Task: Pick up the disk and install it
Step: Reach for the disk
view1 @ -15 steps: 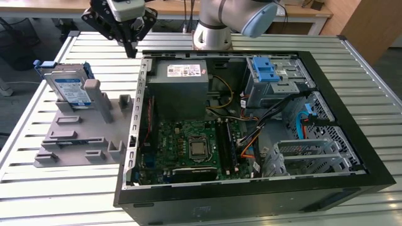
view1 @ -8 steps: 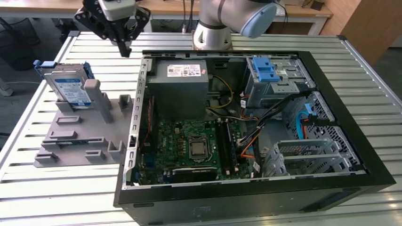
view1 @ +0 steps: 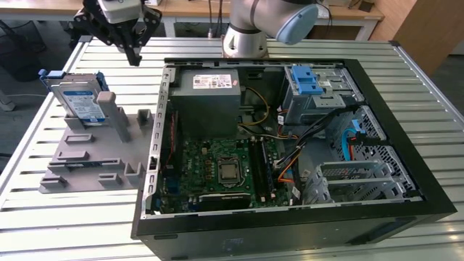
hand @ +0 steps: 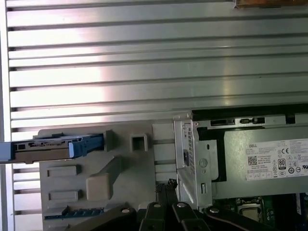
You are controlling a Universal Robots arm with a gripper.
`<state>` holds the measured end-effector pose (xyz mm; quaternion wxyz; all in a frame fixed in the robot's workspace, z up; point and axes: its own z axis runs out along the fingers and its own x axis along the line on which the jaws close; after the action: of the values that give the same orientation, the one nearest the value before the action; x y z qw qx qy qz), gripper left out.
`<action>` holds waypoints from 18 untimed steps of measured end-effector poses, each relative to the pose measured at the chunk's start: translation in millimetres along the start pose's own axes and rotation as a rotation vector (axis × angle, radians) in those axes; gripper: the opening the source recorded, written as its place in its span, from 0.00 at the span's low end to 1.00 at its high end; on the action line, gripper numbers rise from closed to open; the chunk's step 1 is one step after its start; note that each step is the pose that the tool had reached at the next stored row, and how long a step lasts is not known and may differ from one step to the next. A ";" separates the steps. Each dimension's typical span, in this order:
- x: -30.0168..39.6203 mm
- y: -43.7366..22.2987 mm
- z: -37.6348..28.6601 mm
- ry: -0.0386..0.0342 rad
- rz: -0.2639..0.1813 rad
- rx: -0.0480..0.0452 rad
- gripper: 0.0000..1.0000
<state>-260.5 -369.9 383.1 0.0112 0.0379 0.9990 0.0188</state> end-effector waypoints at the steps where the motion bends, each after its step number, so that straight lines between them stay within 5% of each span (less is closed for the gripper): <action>1: 1.7 0.0 0.4 0.0005 0.000 0.0041 0.11; 10: 23.6 2.3 3.1 0.0185 0.000 0.0083 0.11; 18: 49.1 4.1 4.0 0.0204 0.000 0.0084 0.11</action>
<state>-309.0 -362.0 378.2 0.0009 0.0380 0.9992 0.0150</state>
